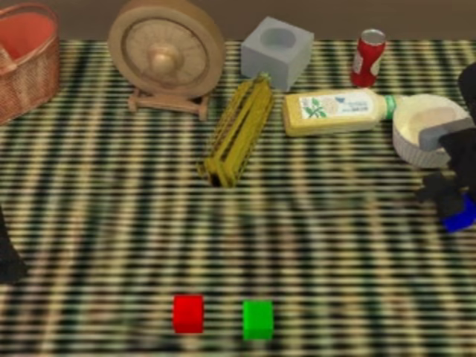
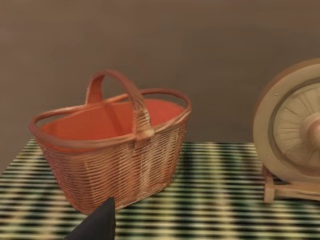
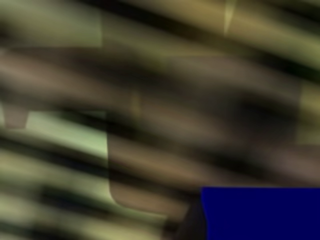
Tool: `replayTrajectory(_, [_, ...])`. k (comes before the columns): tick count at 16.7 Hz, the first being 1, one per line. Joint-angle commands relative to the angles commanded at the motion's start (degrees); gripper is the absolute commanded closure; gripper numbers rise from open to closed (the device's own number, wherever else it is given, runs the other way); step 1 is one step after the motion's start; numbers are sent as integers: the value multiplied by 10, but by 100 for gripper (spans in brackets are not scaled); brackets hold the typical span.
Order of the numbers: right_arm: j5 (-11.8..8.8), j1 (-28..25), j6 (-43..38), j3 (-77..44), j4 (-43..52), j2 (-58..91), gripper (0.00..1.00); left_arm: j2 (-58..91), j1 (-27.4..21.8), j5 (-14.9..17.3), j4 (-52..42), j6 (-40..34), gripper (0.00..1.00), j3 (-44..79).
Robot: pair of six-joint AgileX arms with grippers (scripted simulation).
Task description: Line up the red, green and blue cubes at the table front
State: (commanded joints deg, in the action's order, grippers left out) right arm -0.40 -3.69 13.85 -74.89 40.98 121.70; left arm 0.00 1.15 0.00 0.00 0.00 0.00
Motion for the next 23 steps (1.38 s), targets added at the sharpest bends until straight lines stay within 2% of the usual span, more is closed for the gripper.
replayTrajectory(7, [-1,-5,2,-65,127,-58,100,0,0,0,0,0,0,0])
replayTrajectory(14, [0,-9,-7,-69,137,-66,100,0,0,0,0,0,0,0])
replayTrajectory(18, [3,-74,-92,-53,142,-81,100,0,0,0,0,0,0,0])
replayTrajectory(23, [10,-215,-306,-2,147,-127,100,0,0,0,0,0,0,0])
